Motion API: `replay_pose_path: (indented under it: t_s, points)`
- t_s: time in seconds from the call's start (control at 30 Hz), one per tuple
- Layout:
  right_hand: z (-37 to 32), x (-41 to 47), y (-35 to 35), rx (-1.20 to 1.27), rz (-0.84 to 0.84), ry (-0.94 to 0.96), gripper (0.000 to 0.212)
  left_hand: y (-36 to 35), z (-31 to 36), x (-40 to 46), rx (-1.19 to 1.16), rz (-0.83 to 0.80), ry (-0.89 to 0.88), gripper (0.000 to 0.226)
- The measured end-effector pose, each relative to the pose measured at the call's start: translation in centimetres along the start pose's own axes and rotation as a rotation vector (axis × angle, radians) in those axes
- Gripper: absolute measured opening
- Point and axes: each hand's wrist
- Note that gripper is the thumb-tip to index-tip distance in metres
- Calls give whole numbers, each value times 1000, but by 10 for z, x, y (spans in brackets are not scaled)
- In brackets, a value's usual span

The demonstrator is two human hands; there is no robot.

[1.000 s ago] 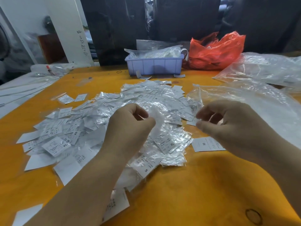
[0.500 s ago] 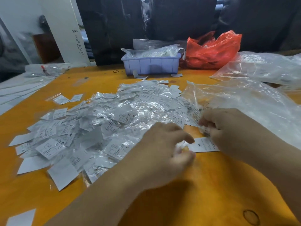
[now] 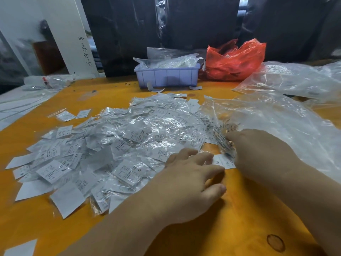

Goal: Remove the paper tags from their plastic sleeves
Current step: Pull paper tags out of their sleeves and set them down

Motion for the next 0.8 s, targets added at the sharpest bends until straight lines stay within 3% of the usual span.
replay_pose_path:
  t_s: [0.13, 0.4, 0.6, 0.8]
  points:
    - [-2, -1, 1, 37, 46, 34, 43, 0, 1, 0, 11, 23, 0, 46]
    - [-6, 0, 4, 100, 175, 72, 38, 0, 7, 6, 32, 246, 67, 28]
    - [-12, -4, 6, 136, 235, 173, 36, -4, 7, 9, 58, 254, 164, 30]
    - [-17, -7, 10, 223, 298, 276, 30, -5, 8, 9, 50, 336, 125, 25]
Point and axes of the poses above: each hand's wrist, its own x-axis towards the middle knuckle, its own y-axis out of the back of the hand, z = x × y, and after that the axes turned 5 degrees about -z, right-handed
